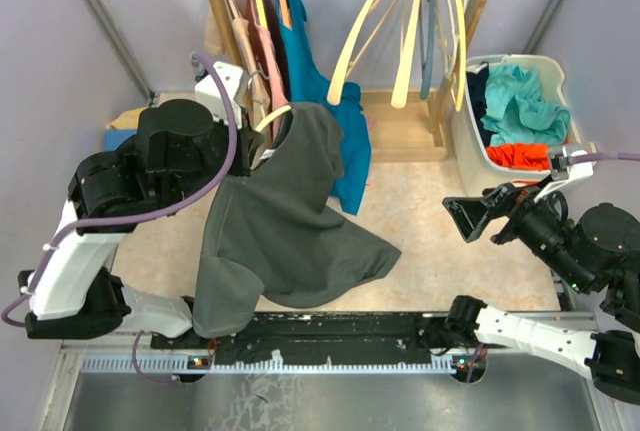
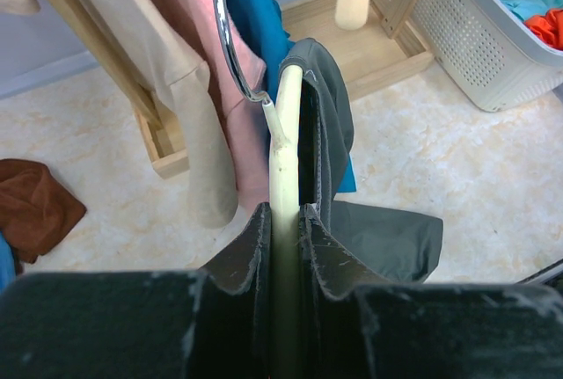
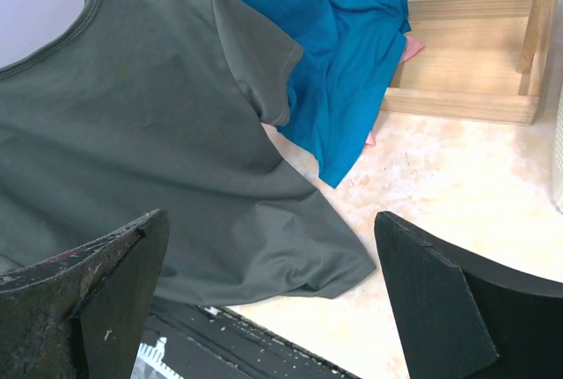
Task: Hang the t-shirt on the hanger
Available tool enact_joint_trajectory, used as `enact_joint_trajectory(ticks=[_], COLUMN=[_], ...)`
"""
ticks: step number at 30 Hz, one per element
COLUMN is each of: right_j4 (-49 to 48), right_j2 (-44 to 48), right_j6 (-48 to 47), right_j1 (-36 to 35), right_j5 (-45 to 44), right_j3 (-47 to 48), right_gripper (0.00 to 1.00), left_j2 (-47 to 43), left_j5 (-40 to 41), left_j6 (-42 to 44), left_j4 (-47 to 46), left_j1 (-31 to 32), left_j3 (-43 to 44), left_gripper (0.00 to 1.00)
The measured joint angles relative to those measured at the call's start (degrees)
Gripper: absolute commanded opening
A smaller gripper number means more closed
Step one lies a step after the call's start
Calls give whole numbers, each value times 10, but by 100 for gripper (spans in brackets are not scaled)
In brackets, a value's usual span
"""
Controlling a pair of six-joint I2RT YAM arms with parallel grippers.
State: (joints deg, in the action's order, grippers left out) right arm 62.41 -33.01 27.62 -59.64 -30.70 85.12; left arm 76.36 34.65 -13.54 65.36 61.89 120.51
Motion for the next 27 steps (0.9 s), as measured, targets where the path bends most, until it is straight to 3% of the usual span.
enact_joint_trajectory(ticks=[12, 27], right_j4=[-3, 3], right_j2=[0, 14], right_j6=[0, 0], right_j1=[0, 0], right_j5=[7, 6], right_j3=[0, 0], right_gripper=[99, 99], left_j2=[-1, 91], left_j5=[50, 56], left_j6=[4, 12], left_j4=[3, -48], left_j1=[0, 0], left_j3=[-1, 81], left_gripper=[0, 0])
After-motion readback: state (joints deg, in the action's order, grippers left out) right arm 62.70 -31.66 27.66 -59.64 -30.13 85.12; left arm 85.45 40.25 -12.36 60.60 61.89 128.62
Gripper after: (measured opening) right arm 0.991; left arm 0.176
